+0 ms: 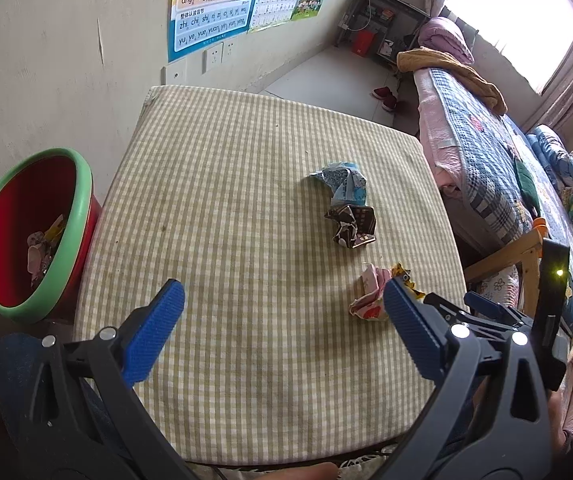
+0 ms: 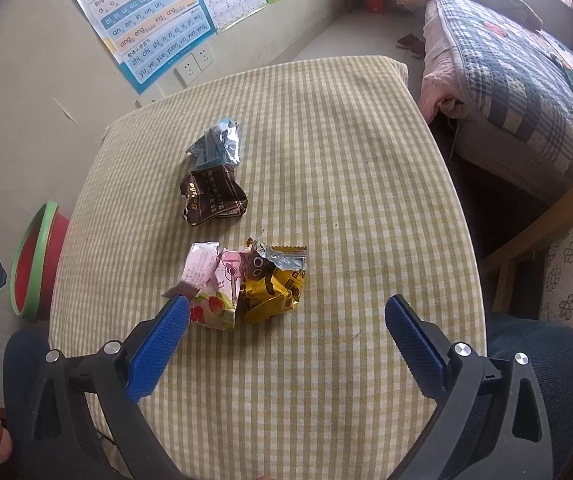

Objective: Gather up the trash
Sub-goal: 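Move both grippers back over the table toward the remaining wrappers, then grasp the gold wrapper with the right gripper while the left grasps the brown wrapper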

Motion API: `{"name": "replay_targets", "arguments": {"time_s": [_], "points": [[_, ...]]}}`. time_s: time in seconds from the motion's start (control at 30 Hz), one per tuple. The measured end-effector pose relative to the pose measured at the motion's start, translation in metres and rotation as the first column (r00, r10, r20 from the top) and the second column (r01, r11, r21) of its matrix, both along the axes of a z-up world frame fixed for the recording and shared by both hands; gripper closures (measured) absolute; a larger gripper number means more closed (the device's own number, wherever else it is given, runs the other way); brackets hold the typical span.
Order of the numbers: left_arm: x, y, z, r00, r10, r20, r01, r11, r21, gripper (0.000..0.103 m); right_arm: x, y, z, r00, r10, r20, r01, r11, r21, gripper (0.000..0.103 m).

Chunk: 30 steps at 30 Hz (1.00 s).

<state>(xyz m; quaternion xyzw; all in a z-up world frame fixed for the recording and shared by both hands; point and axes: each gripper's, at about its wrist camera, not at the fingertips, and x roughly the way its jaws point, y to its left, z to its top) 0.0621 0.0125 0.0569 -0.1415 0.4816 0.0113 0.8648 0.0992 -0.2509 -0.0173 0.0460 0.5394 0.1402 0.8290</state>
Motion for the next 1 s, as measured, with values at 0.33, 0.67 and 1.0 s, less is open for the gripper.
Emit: {"name": "replay_targets", "arguments": {"time_s": [0.33, 0.67, 1.0], "points": [[0.021, 0.000, -0.019, 0.999, -0.008, -0.042, 0.008, 1.000, -0.004, 0.006, 0.013, 0.003, -0.028, 0.996, -0.001, -0.089, 0.002, 1.000, 0.009, 0.054], [0.054, -0.025, -0.036, 0.995, -0.071, -0.065, 0.070, 0.997, -0.017, 0.006, 0.020, 0.005, -0.014, 0.999, 0.013, -0.053, -0.011, 0.999, 0.049, 0.087], [0.096, -0.054, -0.058, 0.986, -0.133, -0.103, 0.130, 0.991, -0.042, 0.006, 0.032, -0.008, -0.002, 1.000, -0.013, -0.017, 0.014, 0.998, 0.066, 0.088]]}}
